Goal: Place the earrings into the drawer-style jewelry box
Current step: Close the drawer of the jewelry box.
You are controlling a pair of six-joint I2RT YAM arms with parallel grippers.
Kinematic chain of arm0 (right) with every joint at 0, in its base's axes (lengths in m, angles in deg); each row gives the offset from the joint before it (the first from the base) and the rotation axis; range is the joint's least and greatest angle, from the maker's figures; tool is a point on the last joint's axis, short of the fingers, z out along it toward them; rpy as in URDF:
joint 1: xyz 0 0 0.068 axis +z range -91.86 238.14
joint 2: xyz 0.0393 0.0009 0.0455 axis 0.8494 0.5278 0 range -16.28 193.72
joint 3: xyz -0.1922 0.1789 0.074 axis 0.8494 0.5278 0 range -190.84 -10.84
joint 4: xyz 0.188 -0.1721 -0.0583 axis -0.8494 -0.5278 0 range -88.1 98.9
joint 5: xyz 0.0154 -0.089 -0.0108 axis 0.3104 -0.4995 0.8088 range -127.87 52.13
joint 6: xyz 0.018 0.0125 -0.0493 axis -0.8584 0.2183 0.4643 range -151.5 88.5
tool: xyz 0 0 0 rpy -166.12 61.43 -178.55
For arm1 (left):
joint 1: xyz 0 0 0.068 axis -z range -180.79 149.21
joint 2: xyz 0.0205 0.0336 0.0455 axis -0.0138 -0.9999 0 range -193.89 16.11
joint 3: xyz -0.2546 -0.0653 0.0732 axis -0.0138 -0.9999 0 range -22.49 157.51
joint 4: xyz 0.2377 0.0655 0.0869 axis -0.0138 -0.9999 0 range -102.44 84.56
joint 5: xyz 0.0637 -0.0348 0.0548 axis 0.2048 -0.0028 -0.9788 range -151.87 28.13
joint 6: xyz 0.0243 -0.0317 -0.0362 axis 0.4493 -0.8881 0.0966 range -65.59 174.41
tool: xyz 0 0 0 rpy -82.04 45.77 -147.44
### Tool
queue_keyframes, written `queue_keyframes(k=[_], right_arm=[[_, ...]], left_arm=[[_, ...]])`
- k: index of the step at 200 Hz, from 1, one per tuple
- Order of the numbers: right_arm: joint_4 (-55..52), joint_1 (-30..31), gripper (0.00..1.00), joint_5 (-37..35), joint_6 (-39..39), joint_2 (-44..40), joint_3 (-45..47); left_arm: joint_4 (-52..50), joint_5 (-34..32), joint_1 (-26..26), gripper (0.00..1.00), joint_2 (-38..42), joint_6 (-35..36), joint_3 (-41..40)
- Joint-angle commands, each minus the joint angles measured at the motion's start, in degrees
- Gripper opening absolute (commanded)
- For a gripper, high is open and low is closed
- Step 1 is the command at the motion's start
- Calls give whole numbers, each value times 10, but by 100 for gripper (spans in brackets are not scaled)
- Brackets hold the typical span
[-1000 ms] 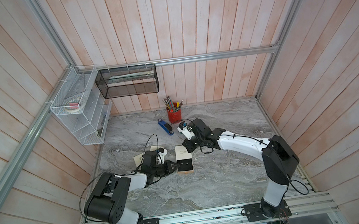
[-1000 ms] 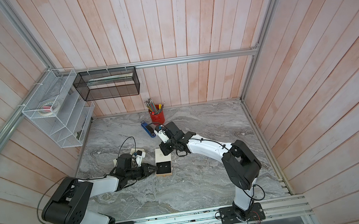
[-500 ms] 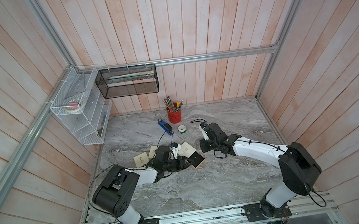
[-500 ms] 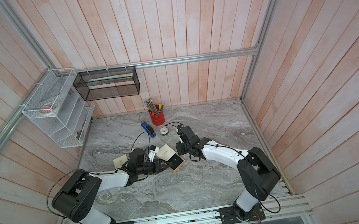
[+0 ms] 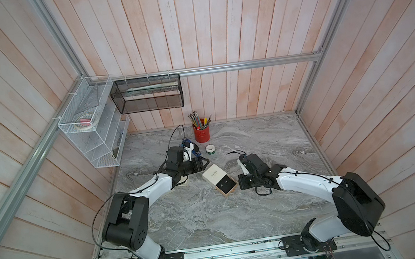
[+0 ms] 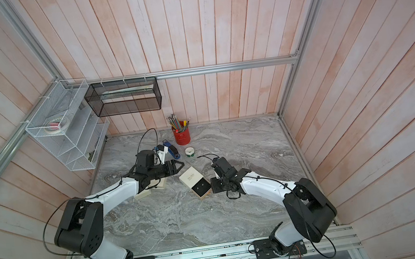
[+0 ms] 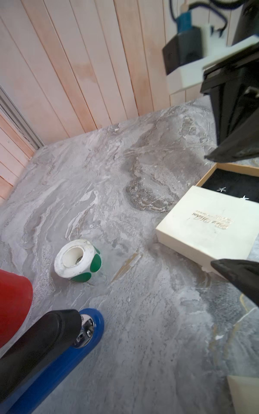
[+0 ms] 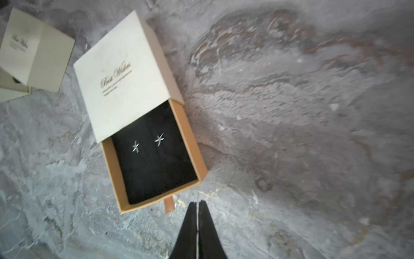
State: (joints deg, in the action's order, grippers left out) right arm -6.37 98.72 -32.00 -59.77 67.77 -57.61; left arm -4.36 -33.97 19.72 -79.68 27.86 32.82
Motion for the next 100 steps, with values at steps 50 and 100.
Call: queue_keyframes(k=[50,100], right_arm=[[-6,23,9,49,-5,57,2],[9,21,9,41,-8,81,-8]], left_arm=[[-95,10,-3,74,-138,74,123],[-87,64,8,73,-162,78,129]])
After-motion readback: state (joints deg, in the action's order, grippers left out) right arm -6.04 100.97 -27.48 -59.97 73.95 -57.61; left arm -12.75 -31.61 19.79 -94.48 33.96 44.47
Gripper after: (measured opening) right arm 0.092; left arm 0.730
